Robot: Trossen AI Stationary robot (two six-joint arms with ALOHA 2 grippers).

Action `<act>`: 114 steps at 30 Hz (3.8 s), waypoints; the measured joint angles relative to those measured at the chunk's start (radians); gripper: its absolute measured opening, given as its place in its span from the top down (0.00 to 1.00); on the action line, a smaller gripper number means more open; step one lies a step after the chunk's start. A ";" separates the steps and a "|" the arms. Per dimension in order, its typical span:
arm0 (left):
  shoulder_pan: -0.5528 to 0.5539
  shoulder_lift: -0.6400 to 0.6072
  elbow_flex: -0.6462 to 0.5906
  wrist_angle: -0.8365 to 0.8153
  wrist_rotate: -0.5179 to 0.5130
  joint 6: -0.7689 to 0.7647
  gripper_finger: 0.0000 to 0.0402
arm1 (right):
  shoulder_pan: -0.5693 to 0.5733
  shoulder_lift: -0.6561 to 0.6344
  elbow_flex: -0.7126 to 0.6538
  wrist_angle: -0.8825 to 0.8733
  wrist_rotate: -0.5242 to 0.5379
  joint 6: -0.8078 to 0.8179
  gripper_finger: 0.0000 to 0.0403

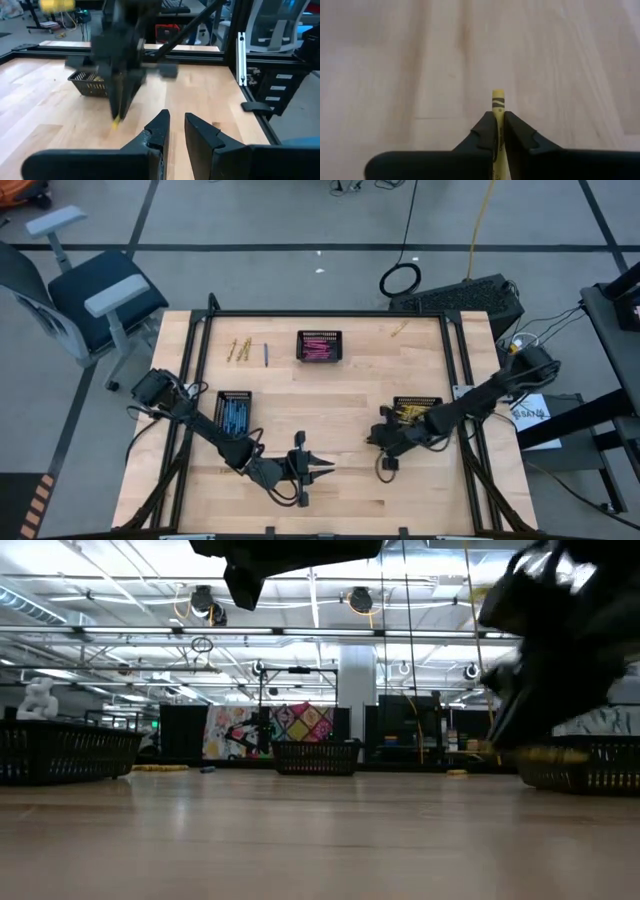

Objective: Sort crayons
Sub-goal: Put the yellow crayon into the bottom right black bin, then put the blue crayon into the bottom left black bin

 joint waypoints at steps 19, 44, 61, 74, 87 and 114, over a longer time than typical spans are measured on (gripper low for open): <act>0.000 0.000 0.000 0.000 0.000 -0.001 0.86 | 0.147 -0.412 -0.001 -0.890 0.252 0.241 0.98; 0.000 -0.002 0.000 0.000 0.000 -0.002 0.85 | 0.147 -0.397 -0.088 -0.810 0.285 0.302 0.76; 0.467 -0.369 0.002 -0.989 -0.177 -0.659 0.86 | 0.167 -0.225 -0.027 0.217 0.419 -0.027 0.76; 0.958 -0.225 0.000 -1.326 0.170 -0.671 0.60 | 0.167 -0.002 -0.029 0.390 0.311 -0.043 0.76; 1.074 -0.040 0.005 -1.249 0.177 -0.653 0.64 | 0.186 -0.006 -0.029 0.403 0.288 -0.043 0.76; 0.624 -0.399 -0.002 -1.645 0.198 -0.789 0.99 | 0.253 -0.005 -0.029 0.411 0.345 0.005 0.76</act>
